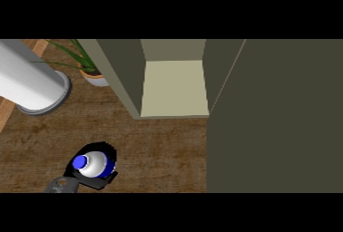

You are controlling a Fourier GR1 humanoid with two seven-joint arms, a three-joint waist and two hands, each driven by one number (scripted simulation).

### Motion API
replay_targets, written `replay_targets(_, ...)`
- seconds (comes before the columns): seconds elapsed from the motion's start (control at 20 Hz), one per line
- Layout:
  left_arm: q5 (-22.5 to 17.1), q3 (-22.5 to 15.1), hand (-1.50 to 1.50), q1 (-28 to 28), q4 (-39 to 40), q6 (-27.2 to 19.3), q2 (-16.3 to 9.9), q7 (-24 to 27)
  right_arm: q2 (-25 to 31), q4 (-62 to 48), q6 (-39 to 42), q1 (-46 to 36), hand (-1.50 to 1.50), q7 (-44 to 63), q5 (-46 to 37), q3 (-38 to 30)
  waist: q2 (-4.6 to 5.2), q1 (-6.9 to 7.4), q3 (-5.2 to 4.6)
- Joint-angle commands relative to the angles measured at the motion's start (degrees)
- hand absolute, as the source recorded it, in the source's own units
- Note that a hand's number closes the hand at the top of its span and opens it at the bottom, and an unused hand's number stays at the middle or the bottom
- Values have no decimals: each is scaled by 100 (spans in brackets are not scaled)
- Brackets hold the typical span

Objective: Pick up the bottled water, place it into the cabinet and close the cabinet

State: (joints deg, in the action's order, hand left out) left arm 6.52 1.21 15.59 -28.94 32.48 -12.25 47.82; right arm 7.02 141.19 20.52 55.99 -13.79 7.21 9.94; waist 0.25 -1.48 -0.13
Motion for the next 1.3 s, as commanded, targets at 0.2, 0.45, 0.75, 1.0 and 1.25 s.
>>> replay_targets(0.2, -1395, 1375, 150, -365, -48, -1448, 1121, 525, -67, 320, -88, 156, -150, 52, 82, -6, -48, 182, 0)
replay_targets(0.45, -2079, 728, 150, -247, -419, -1813, 1204, 427, 29, 104, 82, 60, -150, 24, 281, -116, -56, 88, 14)
replay_targets(0.75, -2763, -113, 150, -340, -1472, -2218, 1219, -460, -96, 385, -57, -4, -150, 419, 372, -19, -54, 137, 18)
replay_targets(1.0, -3519, -1365, 150, -355, -2405, -3483, 1223, -1035, 30, 332, 110, 10, -150, 318, 558, -194, -58, 99, 17)
replay_targets(1.25, -3275, -1995, 150, -211, -3266, -4633, 1224, -1388, -23, 463, 53, 88, -150, 427, 474, -168, -57, 94, 17)
